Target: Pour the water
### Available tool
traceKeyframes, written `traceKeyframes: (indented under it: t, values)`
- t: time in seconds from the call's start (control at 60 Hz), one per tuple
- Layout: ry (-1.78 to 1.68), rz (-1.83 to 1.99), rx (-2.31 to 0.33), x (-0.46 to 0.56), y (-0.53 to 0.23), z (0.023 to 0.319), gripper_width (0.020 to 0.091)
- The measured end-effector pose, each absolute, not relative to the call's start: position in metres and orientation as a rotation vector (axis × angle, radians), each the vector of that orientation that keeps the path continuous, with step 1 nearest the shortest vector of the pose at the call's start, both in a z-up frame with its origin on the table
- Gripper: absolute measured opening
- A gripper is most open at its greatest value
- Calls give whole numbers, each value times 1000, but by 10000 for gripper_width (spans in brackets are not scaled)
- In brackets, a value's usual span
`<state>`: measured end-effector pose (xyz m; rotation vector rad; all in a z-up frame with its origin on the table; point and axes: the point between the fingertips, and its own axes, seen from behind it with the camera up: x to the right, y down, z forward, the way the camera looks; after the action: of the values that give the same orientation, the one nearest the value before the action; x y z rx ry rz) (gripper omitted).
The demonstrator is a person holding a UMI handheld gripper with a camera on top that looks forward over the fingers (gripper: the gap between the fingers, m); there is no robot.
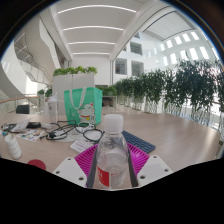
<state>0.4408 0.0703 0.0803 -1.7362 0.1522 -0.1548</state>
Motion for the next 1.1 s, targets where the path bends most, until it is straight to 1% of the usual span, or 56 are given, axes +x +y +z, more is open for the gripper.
traceKeyframes:
  t: [0.05, 0.183, 0.2, 0.217, 0.267, 0.3, 0.367, 0.383, 0.433, 0.45, 0.517, 0.583, 0.667, 0.767, 0.867, 0.9, 1.017, 1.033, 1.05, 1.1]
  values:
    - [167, -154, -1725, 442, 71, 80, 489]
    - [210, -166, -1787, 445, 70, 76, 370]
    - [220, -163, -1798, 445, 71, 74, 370]
    - [226, -158, -1812, 444, 71, 74, 344]
    - [237, -151, -1840, 437, 72, 82, 344]
    - [216, -161, -1833, 431, 71, 98, 343]
    - [140, -220, -1810, 426, 64, 145, 342]
    - [119, -249, -1798, 414, 65, 152, 343]
    - [29, -319, -1778, 394, 66, 189, 344]
    - [-7, -338, -1778, 392, 65, 206, 344]
    - [-179, -473, -1748, 355, 74, 249, 342]
    - [-437, -669, -1701, 305, 81, 267, 343]
    - [-794, -899, -1622, 247, 89, 259, 342]
    - [-1206, -1175, -1461, 183, 104, 218, 341]
    - [-1541, -1373, -1319, 153, 106, 181, 341]
    - [-1664, -1395, -1291, 151, 113, 179, 341]
    - [-1884, -1546, -1162, 138, 115, 162, 341]
    - [-1870, -1588, -1146, 139, 101, 162, 340]
    - [-1926, -1582, -1124, 139, 109, 166, 340]
    - [-1985, -1613, -1083, 133, 118, 164, 342]
